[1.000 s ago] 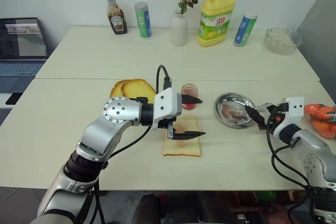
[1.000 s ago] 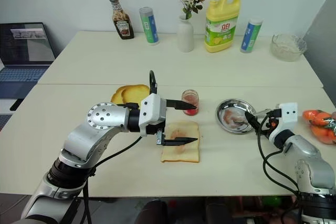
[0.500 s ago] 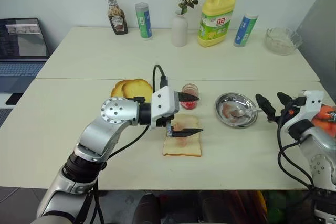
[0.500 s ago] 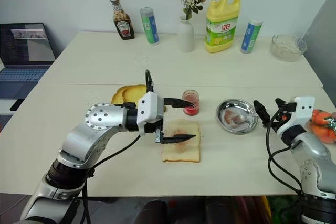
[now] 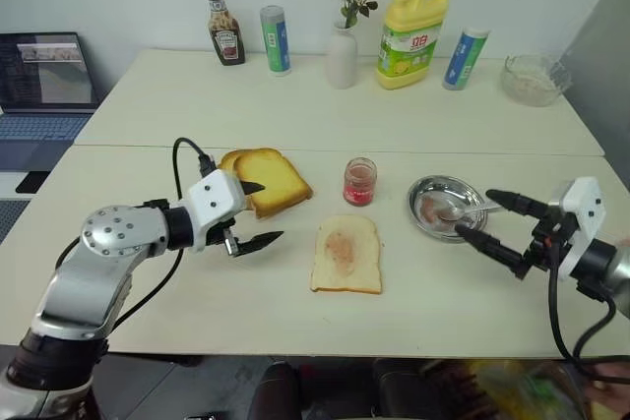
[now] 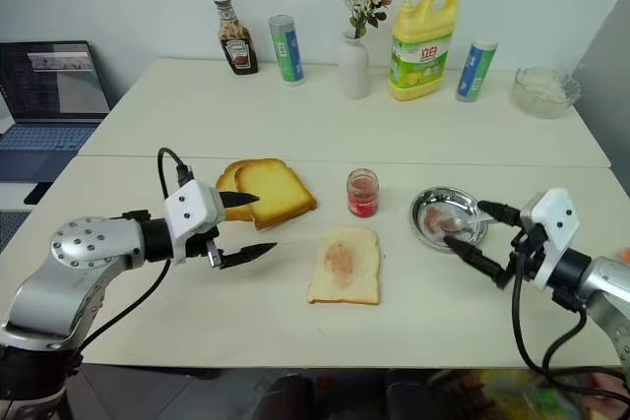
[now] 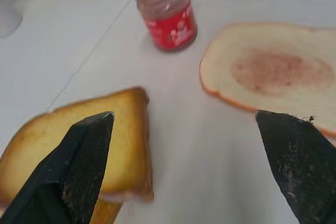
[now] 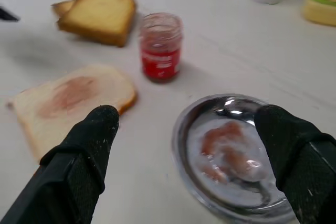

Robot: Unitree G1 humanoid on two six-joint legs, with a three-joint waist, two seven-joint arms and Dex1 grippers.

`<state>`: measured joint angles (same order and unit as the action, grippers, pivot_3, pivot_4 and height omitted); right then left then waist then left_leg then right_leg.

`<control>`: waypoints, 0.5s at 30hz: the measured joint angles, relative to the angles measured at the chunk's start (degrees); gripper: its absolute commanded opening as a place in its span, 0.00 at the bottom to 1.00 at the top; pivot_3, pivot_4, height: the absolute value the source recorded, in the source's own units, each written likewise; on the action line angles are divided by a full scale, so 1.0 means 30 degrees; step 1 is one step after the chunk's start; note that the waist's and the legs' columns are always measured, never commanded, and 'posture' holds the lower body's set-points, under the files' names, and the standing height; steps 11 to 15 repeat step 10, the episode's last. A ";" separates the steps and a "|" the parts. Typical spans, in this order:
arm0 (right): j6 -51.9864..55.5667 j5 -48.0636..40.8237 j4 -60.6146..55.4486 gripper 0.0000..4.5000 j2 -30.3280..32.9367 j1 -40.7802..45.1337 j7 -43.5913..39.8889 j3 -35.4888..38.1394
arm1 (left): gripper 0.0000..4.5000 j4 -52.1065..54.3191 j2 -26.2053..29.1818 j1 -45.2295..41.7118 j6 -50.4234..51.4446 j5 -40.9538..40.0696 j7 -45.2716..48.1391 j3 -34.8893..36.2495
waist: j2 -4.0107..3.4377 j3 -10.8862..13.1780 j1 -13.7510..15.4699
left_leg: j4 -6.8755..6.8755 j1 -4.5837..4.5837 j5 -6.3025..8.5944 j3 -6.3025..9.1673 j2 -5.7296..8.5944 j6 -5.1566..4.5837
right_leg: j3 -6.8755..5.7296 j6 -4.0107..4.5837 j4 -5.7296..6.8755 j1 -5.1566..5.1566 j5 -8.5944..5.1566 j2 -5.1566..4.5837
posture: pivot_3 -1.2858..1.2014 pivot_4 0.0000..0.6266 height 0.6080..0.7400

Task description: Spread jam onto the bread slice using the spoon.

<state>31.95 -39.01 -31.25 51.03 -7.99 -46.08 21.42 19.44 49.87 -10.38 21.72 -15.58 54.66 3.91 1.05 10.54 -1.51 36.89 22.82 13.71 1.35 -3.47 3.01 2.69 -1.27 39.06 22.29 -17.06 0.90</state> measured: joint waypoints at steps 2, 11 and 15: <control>-0.0024 0.0087 0.0008 0.99 0.0788 -0.0679 -0.1054 0.0035 | 1.00 -0.0329 0.0171 0.0891 -0.0442 0.0056 0.0112 0.0464 | 0.0004 0.0002 -0.0001 | 0.0003 -0.0002 0.0000 -0.0001 -0.0001 0.0000 | 0.0000 -0.0002 -0.0002 -0.0002 -0.0001 -0.0001 | 0.52 0.24 1.00; -0.0168 0.0706 0.0794 0.99 0.1397 -0.0763 -0.2411 0.0530 | 1.00 -0.0863 0.0204 0.2144 -0.1085 0.0051 0.0330 0.1193 | 0.0009 0.0004 -0.0010 | 0.0005 -0.0006 0.0000 -0.0004 -0.0003 0.0000 | 0.0000 -0.0003 0.0002 -0.0002 0.0002 0.0002 | 0.52 0.24 1.00; -0.0168 0.0706 0.0794 0.99 0.1397 -0.0763 -0.2411 0.0530 | 1.00 -0.0863 0.0204 0.2144 -0.1085 0.0051 0.0330 0.1193 | 0.0009 0.0004 -0.0010 | 0.0005 -0.0006 0.0000 -0.0004 -0.0003 0.0000 | 0.0000 -0.0003 0.0002 -0.0002 0.0002 0.0002 | 0.52 0.24 1.00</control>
